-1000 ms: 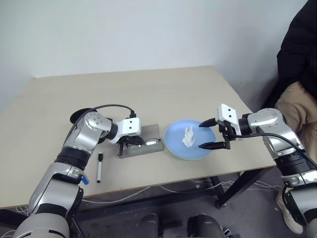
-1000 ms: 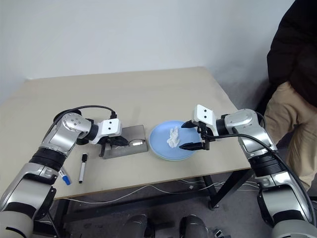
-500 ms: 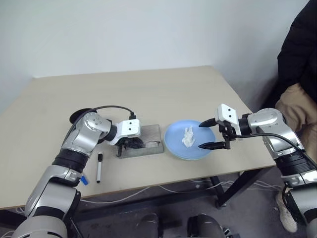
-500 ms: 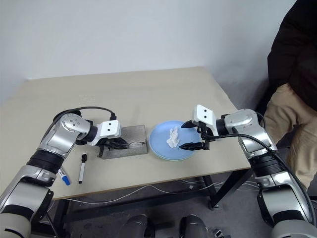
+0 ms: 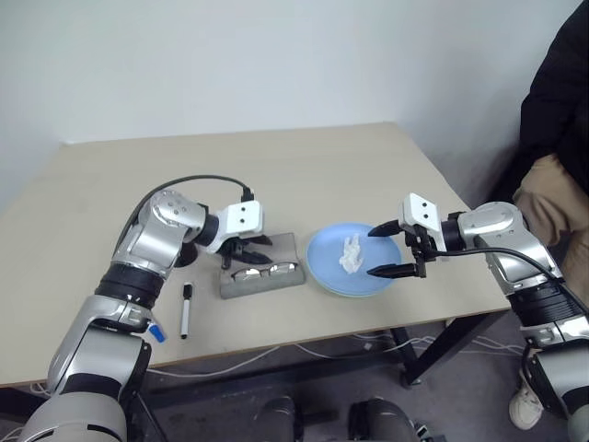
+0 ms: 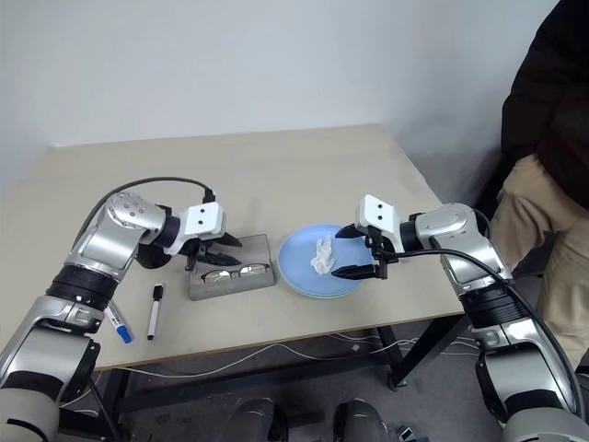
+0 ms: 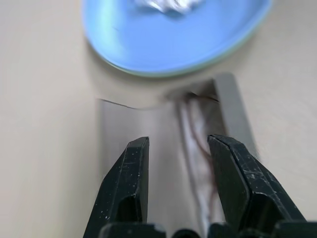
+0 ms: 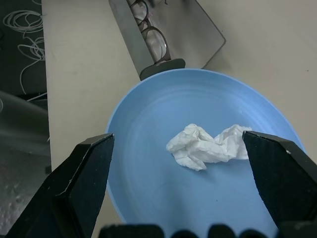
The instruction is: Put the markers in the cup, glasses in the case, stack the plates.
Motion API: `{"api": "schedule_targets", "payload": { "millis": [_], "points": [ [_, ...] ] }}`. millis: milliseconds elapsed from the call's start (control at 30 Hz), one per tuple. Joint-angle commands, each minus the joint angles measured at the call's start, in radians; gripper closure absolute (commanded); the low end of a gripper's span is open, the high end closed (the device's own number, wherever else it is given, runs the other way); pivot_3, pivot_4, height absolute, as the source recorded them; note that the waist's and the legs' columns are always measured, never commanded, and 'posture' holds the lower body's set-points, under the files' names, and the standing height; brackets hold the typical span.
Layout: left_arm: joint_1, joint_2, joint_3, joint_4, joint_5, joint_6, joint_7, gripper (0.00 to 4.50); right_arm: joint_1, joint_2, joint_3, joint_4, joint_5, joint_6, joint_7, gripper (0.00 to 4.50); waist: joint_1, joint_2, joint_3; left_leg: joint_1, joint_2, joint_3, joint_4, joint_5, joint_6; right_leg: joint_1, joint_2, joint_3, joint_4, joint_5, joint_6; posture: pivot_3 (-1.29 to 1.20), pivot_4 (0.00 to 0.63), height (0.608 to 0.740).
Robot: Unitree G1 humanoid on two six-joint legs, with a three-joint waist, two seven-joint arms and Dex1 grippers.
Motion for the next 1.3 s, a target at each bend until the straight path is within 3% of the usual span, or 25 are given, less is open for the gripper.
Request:
{"api": "schedule_targets", "payload": {
  "millis": [33, 100, 200, 333, 700, 867, 1100, 1300],
  "points": [
    [-0.058, 0.0, 0.045, -0.013, -0.031, 0.002, 0.011, 2.59, -0.025, 0.0, -0.014, -0.009, 0.004, -0.016, -0.003, 0.0, 0.0, 0.0, 0.0, 0.0, 0.0, 0.0, 0.0, 0.0, 0.0, 0.0, 0.0, 0.0, 0.0, 0.0, 0.0, 0.0, 0.0, 0.701],
    [-0.083, -0.001, 0.051, 0.021, -0.024, -0.018, 0.031, 2.59, -0.026, 0.001, -0.015, -0.007, 0.004, -0.016, -0.003, 0.0, 0.0, 0.0, 0.0, 0.0, 0.0, 0.0, 0.0, 0.0, 0.0, 0.0, 0.0, 0.0, 0.0, 0.0, 0.0, 0.0, 0.0, 0.701],
    [-0.115, -0.008, 0.05, 0.097, -0.002, -0.058, 0.087, 3.11, -0.023, 0.002, -0.015, -0.011, 0.004, -0.016, -0.005, 0.0, 0.0, 0.0, 0.0, 0.0, 0.0, 0.0, 0.0, 0.0, 0.0, 0.0, 0.0, 0.0, 0.0, 0.0, 0.0, 0.0, 0.0, 0.701],
    [-0.136, -0.032, 0.04, 0.223, 0.038, -0.14, 0.173, 4.48, -0.019, 0.004, -0.015, -0.017, 0.005, -0.014, -0.009, 0.0, 0.0, 0.0, 0.0, 0.0, 0.0, 0.0, 0.0, 0.0, 0.001, 0.0, 0.0, 0.0, 0.0, 0.0, 0.0, 0.0, 0.0, 0.701],
    [-0.166, -0.117, -0.008, 0.576, 0.187, -0.31, 0.428, 4.48, -0.009, -0.002, -0.017, -0.033, 0.008, -0.007, -0.015, 0.0, 0.0, -0.001, 0.0, -0.001, 0.0, 0.0, 0.001, 0.0, 0.001, 0.0, -0.001, 0.0, 0.0, 0.0, 0.0, 0.0, 0.0, 0.701],
    [-0.179, -0.134, -0.011, 0.63, 0.21, -0.353, 0.431, 4.48, -0.003, -0.011, -0.02, -0.039, 0.009, -0.007, -0.012, 0.0, 0.0, -0.002, 0.0, -0.001, 0.0, 0.0, 0.001, 0.0, 0.002, 0.0, -0.001, 0.0, 0.0, 0.0, 0.0, 0.0, 0.0, 0.701],
    [-0.143, -0.12, -0.002, 0.531, 0.174, -0.343, 0.288, 4.48, 0.002, -0.02, -0.025, -0.041, 0.011, -0.005, -0.013, 0.0, 0.0, -0.002, 0.0, -0.001, -0.001, 0.0, 0.002, -0.002, 0.0, 0.0, -0.002, 0.0, 0.0, 0.0, 0.0, 0.0, 0.0, 0.701],
    [-0.021, -0.083, 0.006, 0.235, 0.107, -0.234, 0.128, 4.48, 0.001, -0.022, -0.026, -0.043, 0.012, -0.001, -0.014, 0.0, -0.001, -0.002, 0.0, -0.001, 0.0, 0.0, 0.002, -0.003, -0.001, 0.0, -0.001, 0.0, 0.0, 0.0, 0.0, 0.0, 0.0, 0.701]
  ]
}}
